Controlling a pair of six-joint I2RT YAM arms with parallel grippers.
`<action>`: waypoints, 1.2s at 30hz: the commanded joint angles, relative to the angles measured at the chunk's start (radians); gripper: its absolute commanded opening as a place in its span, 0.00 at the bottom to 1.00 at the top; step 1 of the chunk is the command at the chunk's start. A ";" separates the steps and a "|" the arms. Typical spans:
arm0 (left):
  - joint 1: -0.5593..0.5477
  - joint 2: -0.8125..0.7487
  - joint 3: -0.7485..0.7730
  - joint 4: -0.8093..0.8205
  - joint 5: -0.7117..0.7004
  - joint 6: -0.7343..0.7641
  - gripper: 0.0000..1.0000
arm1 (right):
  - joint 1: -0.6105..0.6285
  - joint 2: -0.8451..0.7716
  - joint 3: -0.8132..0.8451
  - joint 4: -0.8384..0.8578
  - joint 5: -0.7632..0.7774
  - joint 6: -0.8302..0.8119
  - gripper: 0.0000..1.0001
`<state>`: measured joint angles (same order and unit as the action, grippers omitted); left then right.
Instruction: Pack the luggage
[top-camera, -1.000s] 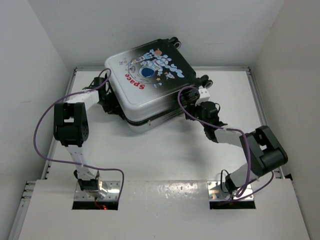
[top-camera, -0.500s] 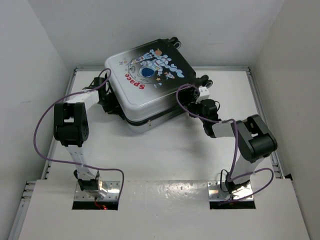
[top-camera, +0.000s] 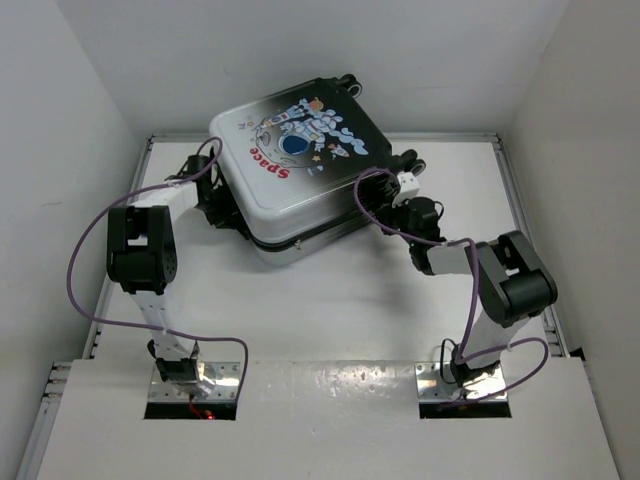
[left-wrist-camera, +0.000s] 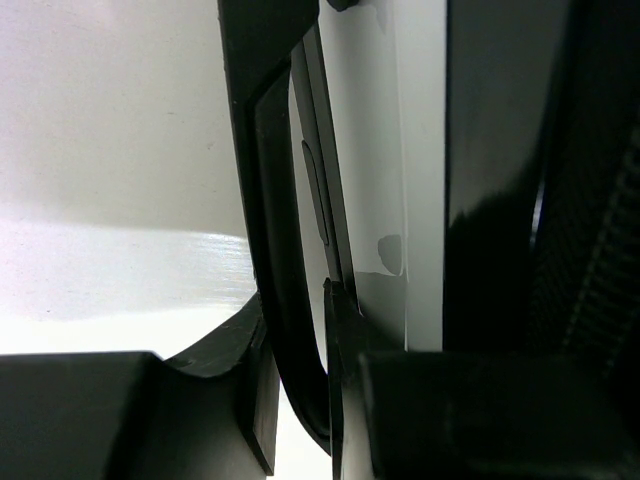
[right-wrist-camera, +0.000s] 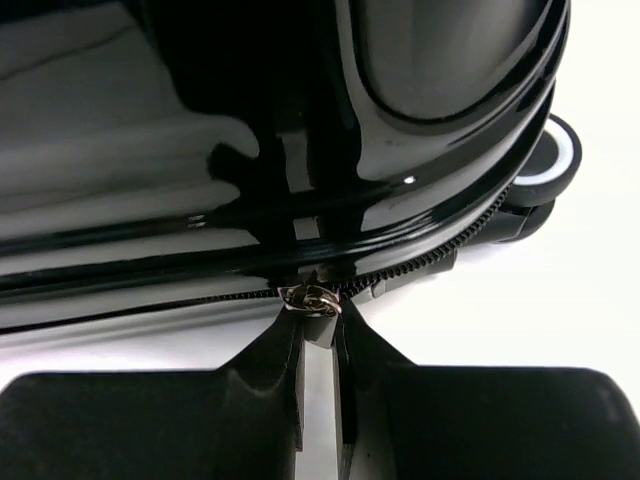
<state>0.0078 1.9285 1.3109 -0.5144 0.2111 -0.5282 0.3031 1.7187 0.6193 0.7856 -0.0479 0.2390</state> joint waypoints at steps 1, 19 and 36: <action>-0.036 0.098 -0.093 -0.101 -0.084 0.177 0.00 | 0.001 -0.094 0.004 0.190 -0.056 0.009 0.00; 0.271 0.190 0.166 -0.213 -0.289 0.333 0.00 | -0.209 -0.123 0.008 0.033 0.033 0.055 0.00; 0.308 0.530 0.640 -0.277 -0.283 0.525 0.00 | -0.438 0.068 0.230 0.063 -0.142 0.083 0.00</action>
<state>0.1665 2.3344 1.9575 -0.9878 0.3923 -0.2733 0.0734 1.7744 0.7376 0.6754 -0.4900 0.2962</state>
